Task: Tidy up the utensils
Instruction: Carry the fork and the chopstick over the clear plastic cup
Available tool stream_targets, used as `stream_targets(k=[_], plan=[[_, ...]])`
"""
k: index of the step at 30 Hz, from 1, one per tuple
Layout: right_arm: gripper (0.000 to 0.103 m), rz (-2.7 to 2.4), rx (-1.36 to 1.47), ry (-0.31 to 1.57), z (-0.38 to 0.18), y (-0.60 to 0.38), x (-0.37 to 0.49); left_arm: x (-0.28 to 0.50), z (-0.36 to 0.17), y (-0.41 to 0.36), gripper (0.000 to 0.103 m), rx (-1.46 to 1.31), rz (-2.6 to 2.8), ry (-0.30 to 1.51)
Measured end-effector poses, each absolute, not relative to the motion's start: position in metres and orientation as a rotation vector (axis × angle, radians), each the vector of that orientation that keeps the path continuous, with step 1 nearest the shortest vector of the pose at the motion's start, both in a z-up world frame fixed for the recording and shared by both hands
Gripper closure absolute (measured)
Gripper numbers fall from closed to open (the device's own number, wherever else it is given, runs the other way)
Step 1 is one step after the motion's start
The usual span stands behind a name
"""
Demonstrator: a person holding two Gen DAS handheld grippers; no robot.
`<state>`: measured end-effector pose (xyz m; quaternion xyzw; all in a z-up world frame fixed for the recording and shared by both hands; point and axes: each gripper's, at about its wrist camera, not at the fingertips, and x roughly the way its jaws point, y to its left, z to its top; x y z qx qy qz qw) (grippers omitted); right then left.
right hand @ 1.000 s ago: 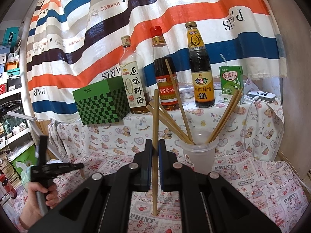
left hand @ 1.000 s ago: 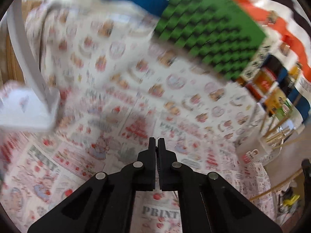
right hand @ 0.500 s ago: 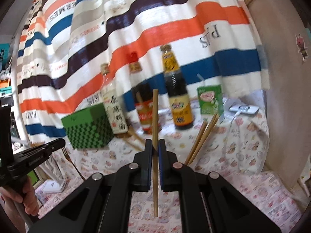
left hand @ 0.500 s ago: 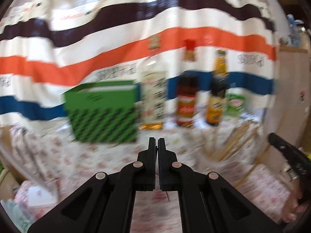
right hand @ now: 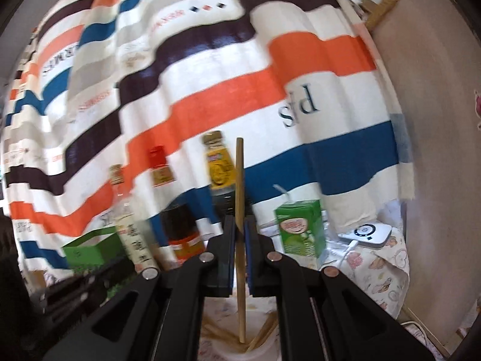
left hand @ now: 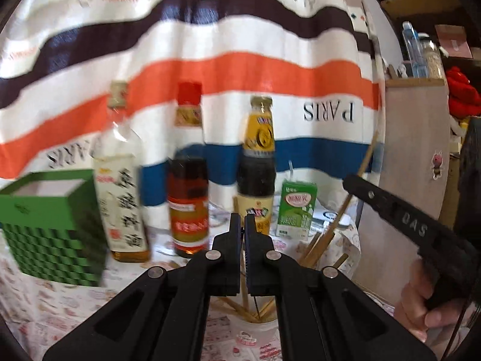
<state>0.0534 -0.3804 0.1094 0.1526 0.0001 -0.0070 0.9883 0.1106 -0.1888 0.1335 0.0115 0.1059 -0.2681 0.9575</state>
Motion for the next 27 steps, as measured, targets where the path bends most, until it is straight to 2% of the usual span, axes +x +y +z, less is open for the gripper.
stream_targets(k=[11,23,24,26,27], plan=[[0.098,0.103,0.292,0.206,0.090,-0.390,0.104,0.146,0.084,-0.204,0.102,0.043,-0.474,0.260],[0.096,0.145,0.279,0.289,0.082,-0.385,0.113,0.140,0.089,-0.202,0.101,0.071,-0.532,0.278],[0.096,0.146,0.277,0.289,0.082,-0.385,0.113,0.138,0.090,-0.201,0.099,0.069,-0.529,0.275],[0.095,0.148,0.275,0.282,0.085,-0.385,0.110,0.136,0.093,-0.196,0.083,0.057,-0.527,0.267],[0.087,0.147,0.275,0.277,0.086,-0.385,0.109,0.134,0.095,-0.192,0.079,0.048,-0.523,0.257]])
